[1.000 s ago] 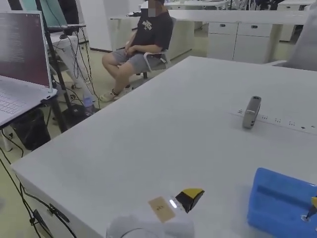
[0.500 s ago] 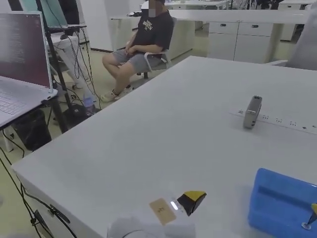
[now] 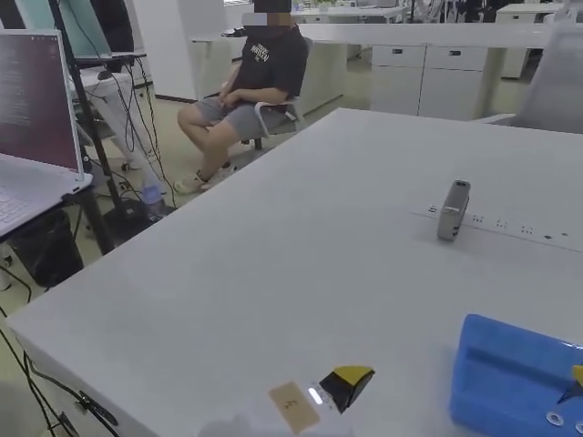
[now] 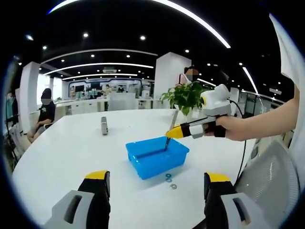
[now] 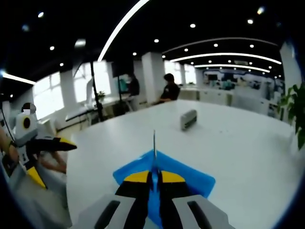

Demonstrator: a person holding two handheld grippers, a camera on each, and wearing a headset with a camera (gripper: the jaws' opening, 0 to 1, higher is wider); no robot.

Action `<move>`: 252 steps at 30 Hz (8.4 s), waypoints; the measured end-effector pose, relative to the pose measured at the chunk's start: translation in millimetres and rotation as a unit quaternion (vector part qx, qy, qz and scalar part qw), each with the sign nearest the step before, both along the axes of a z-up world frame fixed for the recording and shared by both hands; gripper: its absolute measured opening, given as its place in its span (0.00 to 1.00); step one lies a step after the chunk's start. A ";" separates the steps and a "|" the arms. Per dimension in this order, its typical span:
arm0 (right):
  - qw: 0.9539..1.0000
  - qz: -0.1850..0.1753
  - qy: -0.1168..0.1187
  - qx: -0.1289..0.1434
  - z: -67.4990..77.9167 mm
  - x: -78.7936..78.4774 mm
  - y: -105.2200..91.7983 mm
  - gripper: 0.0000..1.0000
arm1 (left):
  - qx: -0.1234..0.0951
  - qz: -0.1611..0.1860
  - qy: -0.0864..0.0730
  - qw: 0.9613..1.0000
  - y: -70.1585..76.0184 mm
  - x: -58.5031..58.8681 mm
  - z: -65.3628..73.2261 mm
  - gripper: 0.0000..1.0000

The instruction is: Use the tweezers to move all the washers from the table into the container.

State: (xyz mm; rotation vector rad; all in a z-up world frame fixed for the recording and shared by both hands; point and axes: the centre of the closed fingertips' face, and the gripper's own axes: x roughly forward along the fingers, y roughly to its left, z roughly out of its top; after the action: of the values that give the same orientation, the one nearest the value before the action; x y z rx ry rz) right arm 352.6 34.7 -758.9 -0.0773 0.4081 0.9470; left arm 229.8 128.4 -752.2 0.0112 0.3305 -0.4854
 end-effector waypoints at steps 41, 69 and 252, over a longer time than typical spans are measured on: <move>0.995 0.084 0.050 -0.033 -54.9 -72.6 28.8 0.04 | 0.013 -0.005 0.010 1.000 -0.5 -1.3 -5.1 0.78; 0.994 0.094 0.035 -0.037 -40.7 -73.4 25.6 0.03 | 0.014 -0.003 0.009 1.000 0.9 -1.3 -5.1 0.77; 0.985 0.146 -0.003 -0.094 -55.7 -75.3 29.8 0.03 | 0.067 -0.015 0.039 0.997 2.9 -5.3 -22.5 0.65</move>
State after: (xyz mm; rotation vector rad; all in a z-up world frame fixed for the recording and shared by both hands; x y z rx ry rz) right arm 277.3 64.6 -814.6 -0.3192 0.4886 1.1941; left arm 224.5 131.4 -774.7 0.1271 0.4391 -0.4936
